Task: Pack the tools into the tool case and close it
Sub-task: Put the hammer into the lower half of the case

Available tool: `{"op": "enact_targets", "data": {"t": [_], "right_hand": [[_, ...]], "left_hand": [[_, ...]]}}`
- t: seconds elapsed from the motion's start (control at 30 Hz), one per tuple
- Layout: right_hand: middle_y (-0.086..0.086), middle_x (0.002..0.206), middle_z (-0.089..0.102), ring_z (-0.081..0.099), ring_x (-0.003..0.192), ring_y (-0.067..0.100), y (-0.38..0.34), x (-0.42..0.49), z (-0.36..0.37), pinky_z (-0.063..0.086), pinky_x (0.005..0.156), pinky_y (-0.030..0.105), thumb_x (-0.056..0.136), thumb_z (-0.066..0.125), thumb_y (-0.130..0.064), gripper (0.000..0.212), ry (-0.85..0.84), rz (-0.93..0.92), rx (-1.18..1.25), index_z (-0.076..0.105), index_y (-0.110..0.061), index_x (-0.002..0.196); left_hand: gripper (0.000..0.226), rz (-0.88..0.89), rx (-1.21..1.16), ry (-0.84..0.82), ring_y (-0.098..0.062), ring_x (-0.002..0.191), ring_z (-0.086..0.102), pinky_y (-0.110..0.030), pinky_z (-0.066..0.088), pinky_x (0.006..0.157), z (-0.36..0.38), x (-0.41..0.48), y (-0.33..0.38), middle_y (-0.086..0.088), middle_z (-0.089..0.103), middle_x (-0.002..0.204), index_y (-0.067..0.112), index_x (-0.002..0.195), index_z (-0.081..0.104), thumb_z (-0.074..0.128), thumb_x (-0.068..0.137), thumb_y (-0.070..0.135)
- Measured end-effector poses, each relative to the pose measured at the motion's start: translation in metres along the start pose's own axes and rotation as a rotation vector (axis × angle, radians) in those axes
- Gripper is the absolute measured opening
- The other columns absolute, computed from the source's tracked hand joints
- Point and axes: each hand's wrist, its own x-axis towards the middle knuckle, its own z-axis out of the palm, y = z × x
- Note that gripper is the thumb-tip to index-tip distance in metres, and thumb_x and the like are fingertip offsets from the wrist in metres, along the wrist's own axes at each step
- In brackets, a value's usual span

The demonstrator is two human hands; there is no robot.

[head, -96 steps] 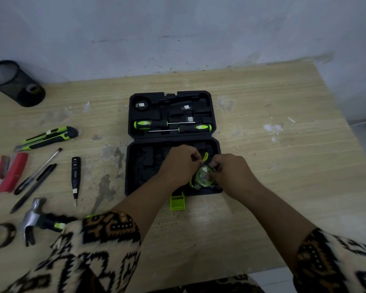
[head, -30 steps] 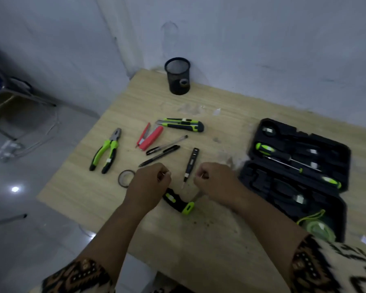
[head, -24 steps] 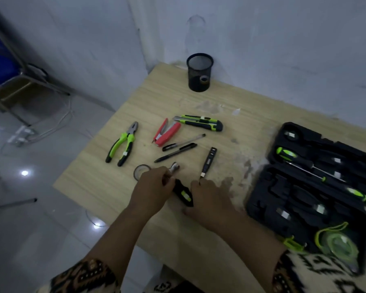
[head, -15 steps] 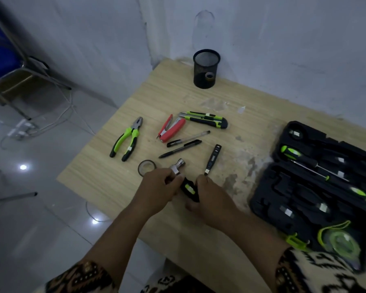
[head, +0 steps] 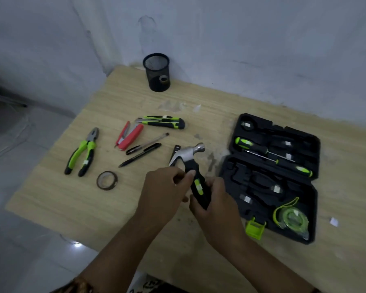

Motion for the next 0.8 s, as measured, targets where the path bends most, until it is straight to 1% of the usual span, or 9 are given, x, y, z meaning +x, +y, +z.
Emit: {"op": "enact_targets", "data": {"t": [0.07,0.13,0.23,0.3,0.37,0.43,0.53,0.67,0.8], "right_hand": [[-0.017,0.087,0.055,0.059,0.066,-0.001,0.003,-0.004,-0.013,0.041,0.049,0.020,0.093,0.060,-0.038,0.033,0.067,0.025,0.063,0.034,-0.029,0.110],[-0.015,0.083,0.054,0.056,0.062,0.000,0.005,-0.007,-0.024,0.038,0.047,0.019,0.093,0.060,-0.037,0.032,0.138,0.036,0.115,0.035,-0.028,0.109],[-0.010,0.079,0.056,0.054,0.060,0.004,0.010,-0.011,-0.038,0.038,0.047,0.019,0.091,0.063,-0.032,0.031,0.243,0.053,0.191,0.039,-0.024,0.107],[-0.009,0.080,0.057,0.056,0.062,0.006,0.012,-0.014,-0.045,0.040,0.046,0.022,0.090,0.066,-0.029,0.031,0.295,0.054,0.237,0.039,-0.024,0.105],[-0.008,0.081,0.058,0.059,0.067,0.008,0.015,-0.016,-0.051,0.044,0.049,0.024,0.089,0.068,-0.027,0.033,0.329,0.043,0.271,0.040,-0.024,0.104],[-0.009,0.082,0.059,0.060,0.070,0.008,0.018,-0.017,-0.055,0.045,0.050,0.022,0.088,0.070,-0.027,0.035,0.341,0.040,0.288,0.040,-0.023,0.105],[-0.009,0.082,0.058,0.060,0.070,0.007,0.024,-0.018,-0.060,0.043,0.050,0.018,0.087,0.070,-0.027,0.038,0.344,0.045,0.322,0.038,-0.022,0.108],[-0.011,0.085,0.058,0.061,0.072,0.005,0.031,-0.018,-0.066,0.048,0.053,0.024,0.087,0.069,-0.030,0.040,0.313,0.068,0.341,0.036,-0.026,0.109],[-0.011,0.084,0.059,0.062,0.070,0.002,0.037,-0.019,-0.075,0.046,0.051,0.017,0.087,0.069,-0.027,0.038,0.285,0.092,0.337,0.039,-0.022,0.110]], "left_hand": [[0.024,0.020,-0.095,-0.017,0.000,0.061,0.067,-0.015,0.052,0.056,0.015,-0.001,0.018,0.007,0.071,0.072,0.020,0.088,0.075,0.062,0.092,0.040],[0.019,-0.025,-0.283,-0.035,-0.004,0.068,0.070,-0.022,0.057,0.061,0.025,0.001,0.032,0.006,0.073,0.075,0.020,0.092,0.076,0.065,0.090,0.035],[0.015,-0.184,-0.614,-0.179,-0.013,0.080,0.073,-0.023,0.057,0.066,0.035,0.007,0.049,0.001,0.076,0.085,0.016,0.096,0.076,0.068,0.089,0.027],[0.019,-0.223,-0.709,-0.268,-0.018,0.088,0.073,-0.029,0.058,0.070,0.041,0.012,0.056,-0.003,0.076,0.092,0.013,0.100,0.075,0.069,0.088,0.027],[0.020,-0.213,-0.732,-0.306,-0.021,0.089,0.072,-0.033,0.060,0.076,0.047,0.017,0.061,-0.006,0.076,0.092,0.011,0.099,0.074,0.070,0.087,0.026],[0.018,-0.200,-0.749,-0.321,-0.020,0.085,0.073,-0.031,0.060,0.078,0.052,0.021,0.065,-0.007,0.076,0.088,0.008,0.096,0.074,0.070,0.087,0.023],[0.018,-0.196,-0.756,-0.339,-0.018,0.080,0.072,-0.029,0.059,0.077,0.060,0.027,0.070,-0.007,0.075,0.085,0.006,0.094,0.074,0.070,0.086,0.021],[0.015,-0.189,-0.759,-0.381,-0.016,0.076,0.070,-0.028,0.056,0.072,0.068,0.031,0.073,-0.004,0.073,0.080,0.008,0.089,0.073,0.070,0.084,0.022],[0.011,-0.176,-0.760,-0.375,-0.012,0.071,0.069,-0.025,0.054,0.067,0.075,0.033,0.075,0.001,0.072,0.074,0.010,0.087,0.072,0.071,0.083,0.020]]}}
